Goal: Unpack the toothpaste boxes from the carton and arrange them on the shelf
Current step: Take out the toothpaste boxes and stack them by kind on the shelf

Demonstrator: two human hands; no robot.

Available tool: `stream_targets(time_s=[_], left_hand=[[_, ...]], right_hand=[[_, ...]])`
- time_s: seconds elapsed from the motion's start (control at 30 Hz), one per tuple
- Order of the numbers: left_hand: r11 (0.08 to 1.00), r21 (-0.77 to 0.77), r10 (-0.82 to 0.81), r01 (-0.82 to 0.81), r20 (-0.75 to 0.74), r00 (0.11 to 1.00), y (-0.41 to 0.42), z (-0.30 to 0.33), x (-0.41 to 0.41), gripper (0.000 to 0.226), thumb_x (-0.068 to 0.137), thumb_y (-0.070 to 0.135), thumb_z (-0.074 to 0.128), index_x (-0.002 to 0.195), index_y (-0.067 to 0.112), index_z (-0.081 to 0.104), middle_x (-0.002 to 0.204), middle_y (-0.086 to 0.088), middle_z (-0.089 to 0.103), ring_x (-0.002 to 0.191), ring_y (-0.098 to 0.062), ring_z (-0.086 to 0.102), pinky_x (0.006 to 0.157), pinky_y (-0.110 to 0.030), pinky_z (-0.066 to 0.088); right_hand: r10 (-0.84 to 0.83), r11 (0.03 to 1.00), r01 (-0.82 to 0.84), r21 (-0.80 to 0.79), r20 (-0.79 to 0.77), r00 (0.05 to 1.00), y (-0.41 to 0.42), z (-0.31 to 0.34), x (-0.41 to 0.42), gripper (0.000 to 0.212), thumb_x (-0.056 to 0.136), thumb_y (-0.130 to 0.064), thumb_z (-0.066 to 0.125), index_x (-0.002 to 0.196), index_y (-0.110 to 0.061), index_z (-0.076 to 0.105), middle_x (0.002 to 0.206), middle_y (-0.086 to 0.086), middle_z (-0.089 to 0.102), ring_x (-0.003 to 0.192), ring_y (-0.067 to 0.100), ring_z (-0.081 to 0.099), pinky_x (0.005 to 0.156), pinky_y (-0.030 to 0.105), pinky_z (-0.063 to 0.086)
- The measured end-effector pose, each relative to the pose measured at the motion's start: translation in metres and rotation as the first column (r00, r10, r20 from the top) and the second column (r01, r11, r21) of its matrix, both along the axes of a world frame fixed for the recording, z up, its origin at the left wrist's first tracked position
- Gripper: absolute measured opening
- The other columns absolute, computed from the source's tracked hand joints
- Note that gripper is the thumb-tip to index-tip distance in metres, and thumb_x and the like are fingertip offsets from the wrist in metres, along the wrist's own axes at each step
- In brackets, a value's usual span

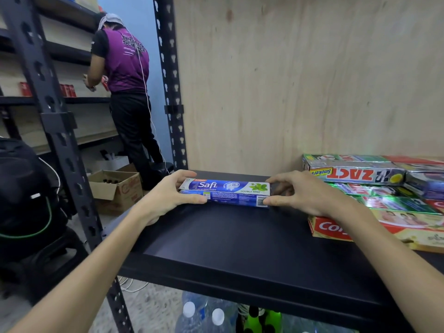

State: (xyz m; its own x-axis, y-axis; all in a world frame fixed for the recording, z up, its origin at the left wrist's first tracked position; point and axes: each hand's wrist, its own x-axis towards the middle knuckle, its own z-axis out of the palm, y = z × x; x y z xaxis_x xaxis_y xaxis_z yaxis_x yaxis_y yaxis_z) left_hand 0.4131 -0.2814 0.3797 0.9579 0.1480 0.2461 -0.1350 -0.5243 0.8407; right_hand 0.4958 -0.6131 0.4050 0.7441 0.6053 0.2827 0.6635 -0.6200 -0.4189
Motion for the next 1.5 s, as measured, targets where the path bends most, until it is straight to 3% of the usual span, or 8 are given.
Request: stream_targets(time_s=[0.23, 0.5, 0.63, 0.77, 0.87, 0.93, 1.17, 1.5], left_hand=[[1.000, -0.002, 0.013, -0.013, -0.008, 1.000, 0.001, 0.000, 0.001, 0.077, 0.064, 0.028, 0.095, 0.131, 0.026, 0.057, 0.116, 0.005, 0.070, 0.106, -0.009, 0.066, 0.085, -0.018, 0.052], [0.999, -0.012, 0.048, -0.048, -0.004, 0.999, 0.007, -0.003, 0.007, 0.085, 0.056, 0.033, 0.099, 0.130, 0.024, 0.058, 0.117, 0.005, 0.071, 0.110, -0.010, 0.066, 0.098, -0.029, 0.053], [0.994, 0.001, 0.111, -0.111, 0.016, 0.994, 0.016, -0.002, 0.018, 0.086, 0.057, 0.034, 0.098, 0.131, 0.022, 0.056, 0.121, 0.007, 0.068, 0.110, -0.005, 0.064, 0.093, -0.023, 0.052], [0.981, 0.056, 0.184, -0.186, 0.034, 0.982, 0.028, -0.001, 0.041, 0.093, 0.060, 0.037, 0.097, 0.138, 0.019, 0.050, 0.123, 0.007, 0.064, 0.108, -0.004, 0.062, 0.088, -0.019, 0.049], [0.969, 0.067, 0.234, -0.238, 0.060, 0.970, 0.034, 0.001, 0.059, 0.091, 0.062, 0.034, 0.096, 0.138, 0.016, 0.050, 0.118, 0.006, 0.065, 0.097, 0.001, 0.062, 0.076, -0.013, 0.047], [0.958, 0.070, 0.272, -0.277, 0.077, 0.959, 0.037, 0.002, 0.071, 0.088, 0.064, 0.032, 0.096, 0.136, 0.015, 0.049, 0.117, 0.004, 0.062, 0.090, 0.003, 0.059, 0.068, -0.010, 0.042], [0.910, 0.091, 0.389, -0.404, 0.151, 0.909, 0.053, -0.005, 0.106, 0.069, 0.058, 0.035, 0.098, 0.112, 0.011, 0.063, 0.108, -0.004, 0.069, 0.098, -0.017, 0.066, 0.086, -0.033, 0.055], [0.931, 0.145, 0.313, -0.336, 0.162, 0.936, 0.059, -0.003, 0.116, 0.047, 0.064, 0.032, 0.094, 0.103, 0.024, 0.069, 0.100, 0.002, 0.072, 0.090, -0.008, 0.068, 0.084, -0.029, 0.058]], right_hand=[[-0.009, 1.000, 0.009, -0.014, 0.006, 1.000, 0.001, 0.001, -0.001, 0.068, 0.078, -0.062, 0.073, 0.135, -0.029, 0.058, 0.108, -0.010, 0.075, 0.091, 0.003, 0.069, 0.089, 0.032, 0.057], [-0.001, 0.999, 0.005, -0.054, 0.063, 0.998, 0.002, 0.001, 0.003, 0.065, 0.077, -0.066, 0.071, 0.130, -0.029, 0.064, 0.105, -0.017, 0.075, 0.088, -0.003, 0.067, 0.083, 0.026, 0.055], [0.008, 0.978, 0.029, -0.205, 0.178, 0.984, 0.022, 0.007, 0.015, 0.052, 0.082, -0.067, 0.065, 0.119, -0.032, 0.069, 0.104, -0.015, 0.074, 0.094, 0.006, 0.068, 0.087, 0.037, 0.056], [-0.024, 0.953, 0.084, -0.290, 0.204, 0.979, 0.057, 0.018, 0.040, 0.033, 0.082, -0.051, 0.074, 0.101, -0.025, 0.066, 0.093, -0.002, 0.070, 0.088, 0.023, 0.064, 0.081, 0.040, 0.053], [-0.071, 0.968, 0.115, -0.225, 0.195, 0.978, 0.080, 0.019, 0.057, 0.071, 0.079, -0.044, 0.080, 0.136, -0.021, 0.044, 0.105, 0.007, 0.067, 0.098, 0.028, 0.062, 0.082, 0.040, 0.050], [-0.092, 0.980, 0.119, -0.157, 0.172, 0.981, 0.089, 0.022, 0.066, 0.082, 0.076, -0.046, 0.082, 0.134, -0.023, 0.029, 0.099, 0.006, 0.065, 0.092, 0.027, 0.062, 0.080, 0.041, 0.050], [-0.068, 0.991, 0.093, -0.098, 0.231, 0.971, 0.108, 0.003, 0.083, 0.066, 0.086, -0.041, 0.075, 0.127, -0.019, 0.028, 0.091, 0.005, 0.060, 0.087, 0.029, 0.060, 0.080, 0.041, 0.050], [-0.118, 0.989, 0.136, -0.053, 0.260, 0.959, 0.103, -0.006, 0.102, 0.068, 0.081, -0.034, 0.077, 0.119, -0.025, 0.022, 0.083, 0.004, 0.064, 0.079, 0.031, 0.063, 0.078, 0.045, 0.054]])
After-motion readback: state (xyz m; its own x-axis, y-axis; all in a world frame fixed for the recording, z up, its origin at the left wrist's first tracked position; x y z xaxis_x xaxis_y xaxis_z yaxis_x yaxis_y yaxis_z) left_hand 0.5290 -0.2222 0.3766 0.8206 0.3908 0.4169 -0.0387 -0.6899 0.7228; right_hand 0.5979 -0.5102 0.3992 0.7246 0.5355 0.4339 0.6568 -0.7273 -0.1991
